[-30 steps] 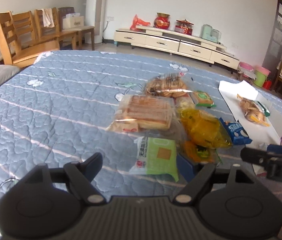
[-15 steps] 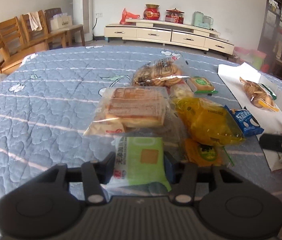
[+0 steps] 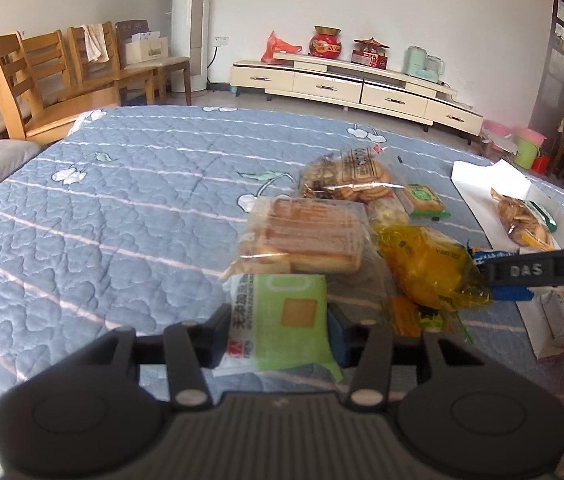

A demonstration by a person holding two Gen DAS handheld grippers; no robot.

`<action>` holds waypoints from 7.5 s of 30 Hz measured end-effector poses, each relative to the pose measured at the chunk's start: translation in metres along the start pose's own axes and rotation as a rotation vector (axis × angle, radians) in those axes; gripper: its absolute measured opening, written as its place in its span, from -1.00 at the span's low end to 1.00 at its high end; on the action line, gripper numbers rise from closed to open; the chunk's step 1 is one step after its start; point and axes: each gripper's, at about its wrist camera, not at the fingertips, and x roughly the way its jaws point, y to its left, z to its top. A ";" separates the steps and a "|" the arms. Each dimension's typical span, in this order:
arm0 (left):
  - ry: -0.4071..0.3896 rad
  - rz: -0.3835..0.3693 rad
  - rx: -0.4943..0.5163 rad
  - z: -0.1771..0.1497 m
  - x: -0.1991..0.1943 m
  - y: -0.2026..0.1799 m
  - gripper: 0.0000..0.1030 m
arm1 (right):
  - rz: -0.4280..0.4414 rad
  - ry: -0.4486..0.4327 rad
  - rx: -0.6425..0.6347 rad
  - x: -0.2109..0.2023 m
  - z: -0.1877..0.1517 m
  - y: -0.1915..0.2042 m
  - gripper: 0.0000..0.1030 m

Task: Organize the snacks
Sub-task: 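Grasp the blue biscuit pack with the right tool while the left tool grasps the light-green pack, then carry the blue biscuit pack and the light-green pack over the white box, then open both tools to drop both packs into the box, then withdraw both tools from the box toward the remaining snacks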

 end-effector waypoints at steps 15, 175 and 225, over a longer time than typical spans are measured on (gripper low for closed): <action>-0.027 -0.027 -0.002 0.005 -0.022 -0.013 -0.06 | 0.099 -0.077 -0.028 -0.051 -0.014 -0.004 -0.38; -0.032 -0.384 0.229 0.049 -0.009 -0.261 0.38 | -0.130 -0.311 0.072 -0.135 0.021 -0.109 0.21; -0.064 0.062 -0.035 0.020 -0.048 0.003 0.55 | 0.004 -0.244 -0.084 -0.129 -0.027 0.051 1.00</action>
